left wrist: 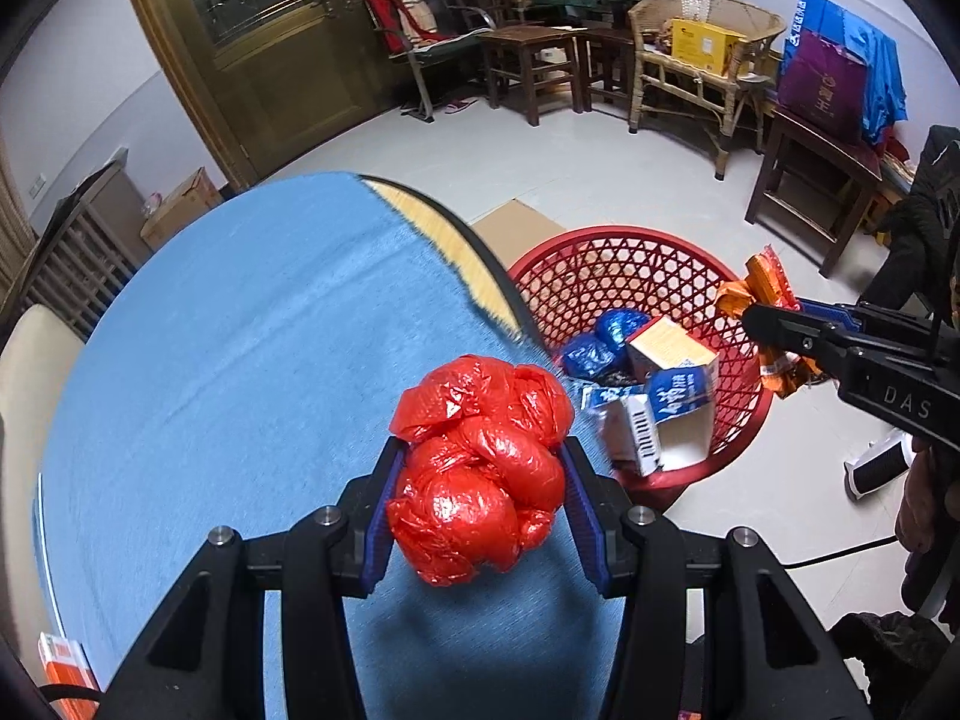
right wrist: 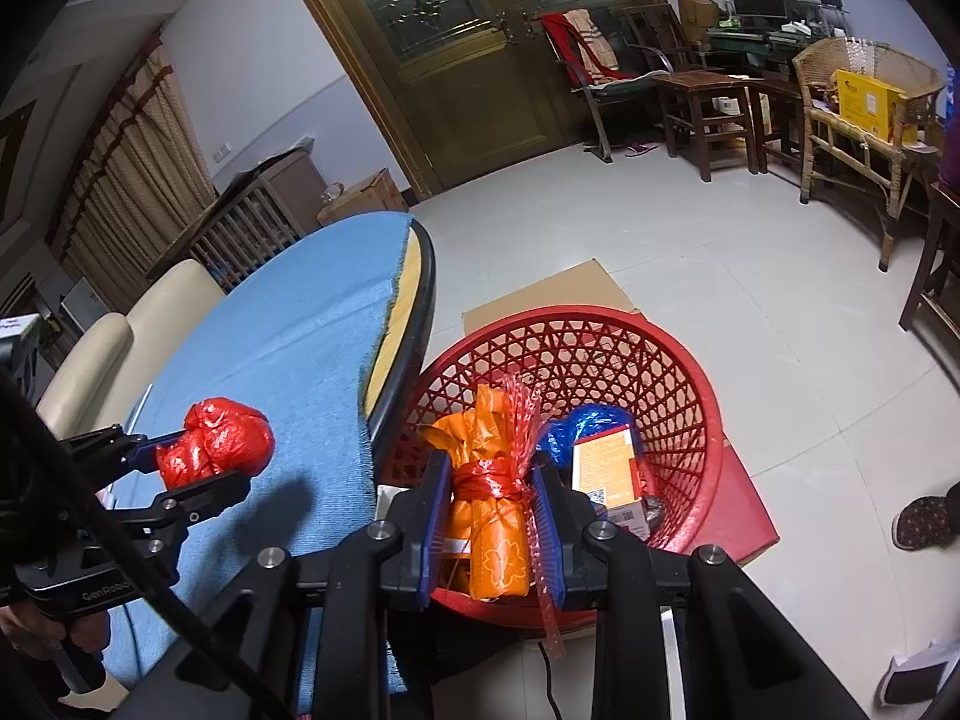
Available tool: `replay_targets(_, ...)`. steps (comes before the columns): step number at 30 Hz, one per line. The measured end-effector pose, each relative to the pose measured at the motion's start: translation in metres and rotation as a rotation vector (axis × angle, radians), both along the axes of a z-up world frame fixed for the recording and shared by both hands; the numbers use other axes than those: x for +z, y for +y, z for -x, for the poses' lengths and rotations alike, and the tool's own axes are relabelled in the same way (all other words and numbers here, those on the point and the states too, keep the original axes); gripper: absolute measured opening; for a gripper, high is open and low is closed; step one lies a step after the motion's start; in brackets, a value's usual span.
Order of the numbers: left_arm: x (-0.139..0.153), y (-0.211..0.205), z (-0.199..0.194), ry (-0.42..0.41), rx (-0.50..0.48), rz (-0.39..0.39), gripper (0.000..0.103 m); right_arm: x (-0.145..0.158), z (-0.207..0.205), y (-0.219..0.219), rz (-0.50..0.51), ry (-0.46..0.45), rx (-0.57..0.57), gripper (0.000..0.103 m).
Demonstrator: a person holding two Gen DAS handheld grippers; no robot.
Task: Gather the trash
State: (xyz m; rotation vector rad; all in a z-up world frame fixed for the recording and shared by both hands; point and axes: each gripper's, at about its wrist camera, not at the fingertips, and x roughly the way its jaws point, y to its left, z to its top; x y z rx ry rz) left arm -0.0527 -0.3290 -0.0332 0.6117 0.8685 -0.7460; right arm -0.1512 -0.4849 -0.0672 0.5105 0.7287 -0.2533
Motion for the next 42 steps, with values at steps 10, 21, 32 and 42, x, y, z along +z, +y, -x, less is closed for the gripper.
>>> replay_targets(10, -0.001, -0.027, 0.002, 0.007, -0.055, 0.023, 0.051, 0.006, 0.002, -0.014, -0.018, -0.011, -0.036, 0.028)
replay_targets(21, -0.007, -0.054, -0.007, 0.015, -0.072, 0.044, 0.051, -0.001, -0.008, -0.034, -0.072, -0.021, -0.075, 0.029)
replay_targets(32, -0.021, -0.069, -0.016, 0.160, -0.114, 0.142, 0.064, -0.018, -0.019, -0.056, -0.119, -0.004, -0.110, 0.030)
replay_targets(42, -0.005, -0.033, -0.021, 0.071, -0.024, 0.147, 0.066, -0.024, -0.026, -0.052, -0.149, 0.027, -0.117, 0.032)
